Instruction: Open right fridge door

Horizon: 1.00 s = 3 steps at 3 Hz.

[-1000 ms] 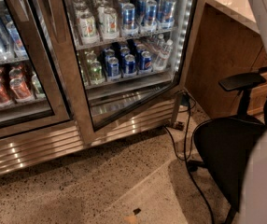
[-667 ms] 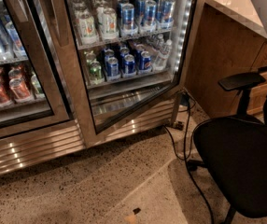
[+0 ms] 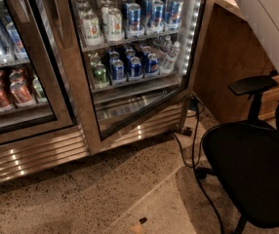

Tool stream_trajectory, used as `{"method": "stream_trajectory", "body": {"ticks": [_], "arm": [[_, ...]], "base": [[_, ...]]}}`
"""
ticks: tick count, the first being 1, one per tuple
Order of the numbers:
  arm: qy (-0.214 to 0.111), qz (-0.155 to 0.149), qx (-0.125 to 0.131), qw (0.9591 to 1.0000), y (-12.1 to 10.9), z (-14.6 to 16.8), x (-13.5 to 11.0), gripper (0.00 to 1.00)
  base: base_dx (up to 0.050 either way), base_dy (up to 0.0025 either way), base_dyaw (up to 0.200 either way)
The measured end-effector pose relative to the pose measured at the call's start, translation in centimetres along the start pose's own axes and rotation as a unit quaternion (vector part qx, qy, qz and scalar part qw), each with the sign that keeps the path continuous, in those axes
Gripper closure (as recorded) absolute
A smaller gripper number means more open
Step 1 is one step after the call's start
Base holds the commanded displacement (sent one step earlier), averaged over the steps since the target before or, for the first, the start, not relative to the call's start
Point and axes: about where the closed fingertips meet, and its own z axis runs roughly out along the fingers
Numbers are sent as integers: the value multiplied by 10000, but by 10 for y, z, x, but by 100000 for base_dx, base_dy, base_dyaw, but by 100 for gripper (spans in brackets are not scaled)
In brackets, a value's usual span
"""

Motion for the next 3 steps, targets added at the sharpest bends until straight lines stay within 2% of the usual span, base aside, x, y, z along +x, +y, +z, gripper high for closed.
{"method": "stream_trajectory", "body": {"ticks": [1, 2, 3], "arm": [[-127, -48, 2, 9999, 15, 10, -3, 19], [-323, -69, 89, 9994, 55, 30, -10, 42], [-486, 182, 19, 9987, 99, 59, 7, 66]], "base": [[0, 0, 0], [0, 0, 0], [0, 0, 0]]}}
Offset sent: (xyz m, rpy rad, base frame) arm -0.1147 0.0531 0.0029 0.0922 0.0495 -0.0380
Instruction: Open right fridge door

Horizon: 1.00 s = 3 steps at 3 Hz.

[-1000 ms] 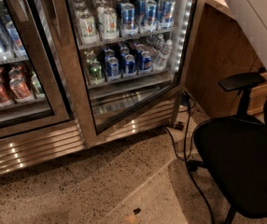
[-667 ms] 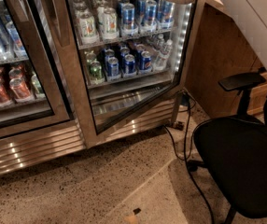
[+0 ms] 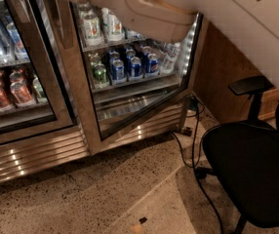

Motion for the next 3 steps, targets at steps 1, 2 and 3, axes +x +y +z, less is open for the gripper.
{"method": "stream_trajectory", "body": {"ticks": [1, 2, 3], "arm": [[-57, 677, -334, 9971, 23, 18, 52, 89], [57, 1328, -710, 9886, 22, 25, 104, 100], [359, 1821, -656, 9804, 19, 28, 140, 100]], "base": [[0, 0, 0], [0, 0, 0], [0, 0, 0]]}}
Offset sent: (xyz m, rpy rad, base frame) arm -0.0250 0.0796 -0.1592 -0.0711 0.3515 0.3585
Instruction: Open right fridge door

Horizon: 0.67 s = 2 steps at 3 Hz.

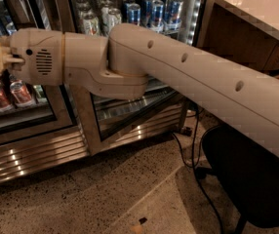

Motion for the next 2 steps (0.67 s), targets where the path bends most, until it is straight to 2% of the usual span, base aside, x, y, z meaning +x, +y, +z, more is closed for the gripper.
{"method": "stream_trajectory", "body": {"ticks": [1, 2], "arm": [[4, 29, -6, 10000, 1, 1, 0, 100], [48, 194, -32, 9998, -4, 6, 11, 100]], "base": [[0, 0, 0], [0, 0, 0]]}}
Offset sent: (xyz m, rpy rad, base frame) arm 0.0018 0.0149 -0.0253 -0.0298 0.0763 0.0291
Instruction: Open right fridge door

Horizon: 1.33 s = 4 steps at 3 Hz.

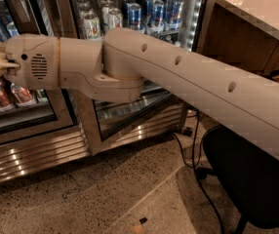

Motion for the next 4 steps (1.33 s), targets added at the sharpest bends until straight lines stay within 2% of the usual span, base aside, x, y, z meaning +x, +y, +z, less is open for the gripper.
{"method": "stream_trajectory", "body": {"ticks": [1, 2, 3, 4], "arm": [[-41, 298, 543, 9981, -3, -2, 23, 100], [21, 882, 1864, 9785, -17, -30, 71, 100], [252, 1497, 2955, 9432, -30, -64, 137, 100], [368, 1556, 3056, 9386, -31, -68, 154, 100]], "base": [[0, 0, 0], [0, 0, 0], [0, 0, 0], [0, 0, 0]]}}
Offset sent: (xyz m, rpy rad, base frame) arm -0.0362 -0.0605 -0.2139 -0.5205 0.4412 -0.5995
